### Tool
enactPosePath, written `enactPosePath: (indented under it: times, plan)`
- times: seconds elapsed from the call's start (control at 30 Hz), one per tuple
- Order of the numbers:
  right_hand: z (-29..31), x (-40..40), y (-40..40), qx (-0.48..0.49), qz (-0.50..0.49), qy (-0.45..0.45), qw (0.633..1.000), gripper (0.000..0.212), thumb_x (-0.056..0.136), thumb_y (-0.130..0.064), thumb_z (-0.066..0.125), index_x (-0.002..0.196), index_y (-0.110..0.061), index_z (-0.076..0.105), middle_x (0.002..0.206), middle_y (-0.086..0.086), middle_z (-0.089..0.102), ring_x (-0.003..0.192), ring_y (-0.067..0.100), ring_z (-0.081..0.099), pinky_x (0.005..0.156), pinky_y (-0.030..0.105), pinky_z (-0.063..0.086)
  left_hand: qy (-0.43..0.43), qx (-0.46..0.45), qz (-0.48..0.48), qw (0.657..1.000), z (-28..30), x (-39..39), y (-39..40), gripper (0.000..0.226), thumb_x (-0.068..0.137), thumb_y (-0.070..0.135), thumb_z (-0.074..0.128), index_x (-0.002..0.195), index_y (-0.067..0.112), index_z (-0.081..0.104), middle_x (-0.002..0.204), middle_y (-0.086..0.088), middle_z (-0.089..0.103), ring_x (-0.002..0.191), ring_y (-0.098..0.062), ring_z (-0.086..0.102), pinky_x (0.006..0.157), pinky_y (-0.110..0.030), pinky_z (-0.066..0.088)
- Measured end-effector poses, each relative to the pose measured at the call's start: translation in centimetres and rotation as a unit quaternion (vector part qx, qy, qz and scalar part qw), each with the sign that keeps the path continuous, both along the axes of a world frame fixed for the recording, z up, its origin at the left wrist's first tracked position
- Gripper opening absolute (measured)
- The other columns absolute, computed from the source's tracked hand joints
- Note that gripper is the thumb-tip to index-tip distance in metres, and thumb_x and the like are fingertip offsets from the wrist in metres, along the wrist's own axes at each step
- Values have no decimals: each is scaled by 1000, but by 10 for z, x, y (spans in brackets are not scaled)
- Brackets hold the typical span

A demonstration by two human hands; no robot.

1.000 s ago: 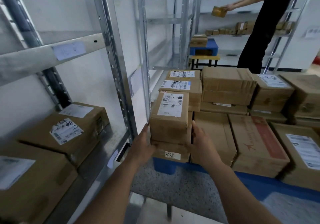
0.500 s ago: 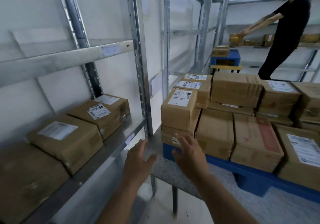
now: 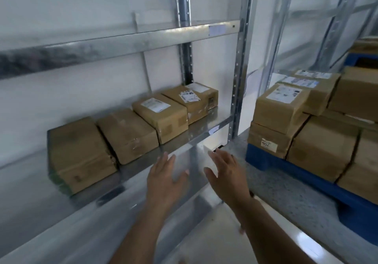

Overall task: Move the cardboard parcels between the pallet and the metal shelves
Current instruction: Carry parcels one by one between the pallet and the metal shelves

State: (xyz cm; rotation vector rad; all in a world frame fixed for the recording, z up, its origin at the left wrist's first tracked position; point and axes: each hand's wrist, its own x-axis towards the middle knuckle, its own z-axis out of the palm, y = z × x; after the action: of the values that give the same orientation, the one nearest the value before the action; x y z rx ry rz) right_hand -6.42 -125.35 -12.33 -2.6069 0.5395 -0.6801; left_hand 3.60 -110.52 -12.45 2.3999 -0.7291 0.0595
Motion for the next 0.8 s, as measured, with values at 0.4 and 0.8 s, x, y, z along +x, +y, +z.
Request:
enactPosePath:
  times: [0.4,0.8]
  plan:
    - [19,92,85,-17,120,11,993,53,93,-42,51,139,-18,42,139,4,47,128,17,40,106,29,30,-20,-23,143,989,9,48,105,72,90,57,43,149,22,20,158,1,9,145,-15,2,117,-35,6]
    - [23,208,168,-9,211,70,975,52,97,-38,40,143,-15,34,141,6,43,129,19,40,108,35,33,-24,-68,273,959,10,125,199,77,88,57,44,150,19,17,158,-5,13,144,-20,10,114,-31,6]
